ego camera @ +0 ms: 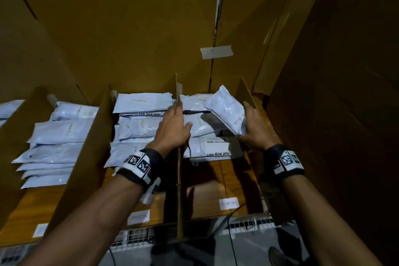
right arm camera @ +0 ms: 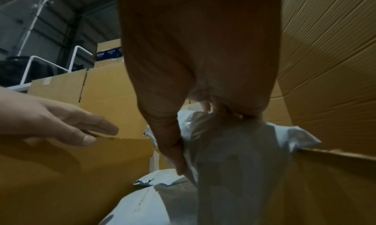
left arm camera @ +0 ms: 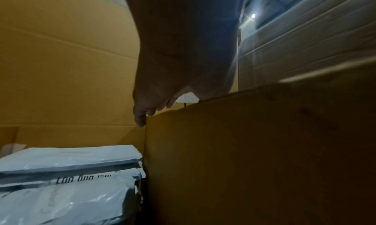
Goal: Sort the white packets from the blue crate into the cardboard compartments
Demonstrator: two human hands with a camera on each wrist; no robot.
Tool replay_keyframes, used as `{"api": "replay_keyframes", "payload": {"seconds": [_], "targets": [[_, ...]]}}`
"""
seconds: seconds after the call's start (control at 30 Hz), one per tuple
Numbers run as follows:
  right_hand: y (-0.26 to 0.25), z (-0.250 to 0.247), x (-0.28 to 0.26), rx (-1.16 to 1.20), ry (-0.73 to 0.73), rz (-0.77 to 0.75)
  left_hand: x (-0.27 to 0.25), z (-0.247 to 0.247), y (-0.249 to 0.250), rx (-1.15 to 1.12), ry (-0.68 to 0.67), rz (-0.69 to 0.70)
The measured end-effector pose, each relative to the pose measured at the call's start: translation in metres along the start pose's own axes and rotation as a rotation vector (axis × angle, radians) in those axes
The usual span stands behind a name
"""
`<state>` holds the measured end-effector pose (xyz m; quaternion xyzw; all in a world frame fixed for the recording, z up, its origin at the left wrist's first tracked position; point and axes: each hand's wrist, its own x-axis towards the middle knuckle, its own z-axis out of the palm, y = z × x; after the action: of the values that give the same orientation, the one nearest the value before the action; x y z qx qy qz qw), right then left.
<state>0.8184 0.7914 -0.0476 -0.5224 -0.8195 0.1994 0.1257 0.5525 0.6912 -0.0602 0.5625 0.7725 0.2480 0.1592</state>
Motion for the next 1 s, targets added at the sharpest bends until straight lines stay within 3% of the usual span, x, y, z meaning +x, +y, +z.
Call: {"api": "replay_keyframes", "payload": {"seconds": [0.43, 0.63, 0.77, 0.9, 1.0], "targets": [[-0.014, 0.005, 0.082, 0.012, -0.027, -0.145, 0.028, 0.011, -0.001, 0.107, -0.025, 0.004], [-0.022, 0.006, 0.121, -0.103, -0.033, -0.211, 0.03, 0.015, -0.001, 0.116, -0.044, -0.009], [-0.028, 0.015, 0.157, -0.218, -0.142, -0.24, 0.031, 0.018, -0.004, 0.125, -0.037, 0.013], [-0.028, 0.037, 0.185, -0.331, -0.094, -0.309, 0.031, 0.02, -0.005, 0.131, -0.031, 0.024], [-0.034, 0.051, 0.197, -0.428, -0.089, -0.271, 0.03, 0.02, -0.005, 0.118, -0.022, 0.023]]}}
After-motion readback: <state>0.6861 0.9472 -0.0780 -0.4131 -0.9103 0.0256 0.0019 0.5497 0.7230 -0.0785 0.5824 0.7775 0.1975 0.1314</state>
